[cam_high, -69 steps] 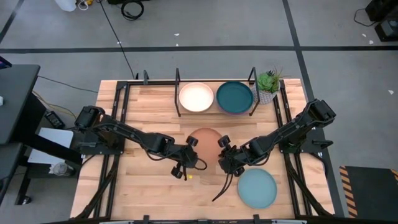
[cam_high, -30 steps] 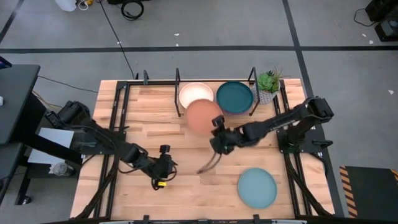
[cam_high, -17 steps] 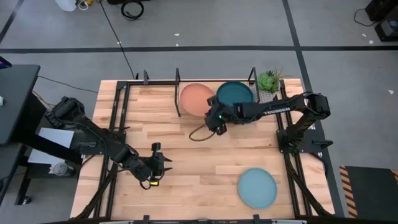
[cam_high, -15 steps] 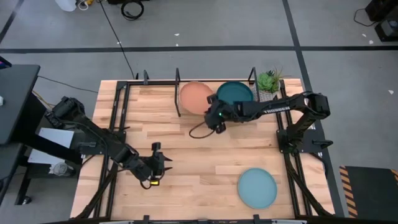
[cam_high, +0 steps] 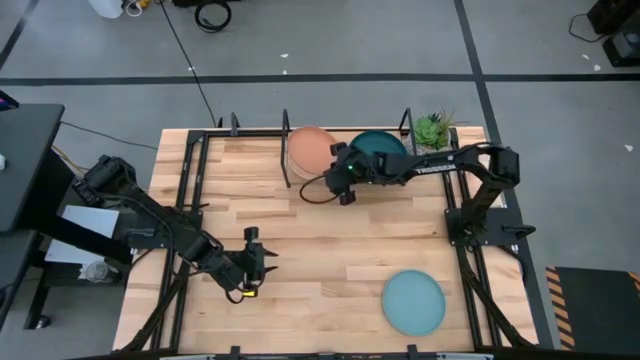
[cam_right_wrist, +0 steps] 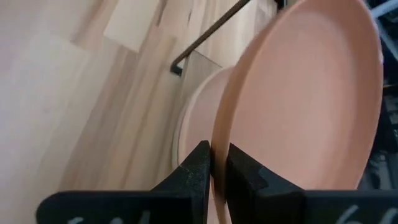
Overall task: Place and stack plates onto a shelf
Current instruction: Stack the brown plate on top of the light orange plate on the shelf
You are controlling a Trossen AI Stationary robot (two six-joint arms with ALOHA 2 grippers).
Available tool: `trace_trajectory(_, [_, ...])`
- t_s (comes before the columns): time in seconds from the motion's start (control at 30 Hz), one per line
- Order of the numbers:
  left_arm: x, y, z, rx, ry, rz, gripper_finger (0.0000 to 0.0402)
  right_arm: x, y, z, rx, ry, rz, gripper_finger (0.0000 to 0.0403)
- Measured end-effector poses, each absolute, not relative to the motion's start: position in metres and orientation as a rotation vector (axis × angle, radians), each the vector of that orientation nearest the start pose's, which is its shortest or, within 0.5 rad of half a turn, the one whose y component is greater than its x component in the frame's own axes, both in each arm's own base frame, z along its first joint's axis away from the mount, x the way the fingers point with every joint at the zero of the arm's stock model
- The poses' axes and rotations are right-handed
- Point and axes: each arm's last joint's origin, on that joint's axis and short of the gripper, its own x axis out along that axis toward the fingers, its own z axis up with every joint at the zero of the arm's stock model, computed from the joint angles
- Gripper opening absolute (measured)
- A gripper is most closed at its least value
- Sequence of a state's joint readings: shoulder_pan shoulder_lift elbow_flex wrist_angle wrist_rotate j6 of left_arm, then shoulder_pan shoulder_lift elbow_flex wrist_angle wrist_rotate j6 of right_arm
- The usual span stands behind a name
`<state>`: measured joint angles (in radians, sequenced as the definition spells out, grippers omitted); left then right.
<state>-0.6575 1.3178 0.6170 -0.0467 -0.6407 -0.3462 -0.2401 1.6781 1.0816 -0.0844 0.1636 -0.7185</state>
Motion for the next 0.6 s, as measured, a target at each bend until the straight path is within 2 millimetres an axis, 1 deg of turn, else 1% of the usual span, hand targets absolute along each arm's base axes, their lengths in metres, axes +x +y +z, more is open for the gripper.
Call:
trace_trajectory(0.17, [0.206, -0.137, 0.185, 0.122, 0.581, 0.095, 0.0148, 0.353, -0.097, 0.202, -0.648, 0.833, -0.139, 0.0042])
trace_trajectory(0.37, [0.206, -0.137, 0.185, 0.123, 0.582, 0.095, 0.0148, 0.353, -0.099, 0.199, -0.613, 0.837, -0.148, 0.0046])
trace_trajectory(0.6, [0.206, -0.137, 0.185, 0.116, 0.579, 0.096, 0.0148, 0.352, -0.098, 0.199, -0.607, 0.837, -0.133, 0.0084])
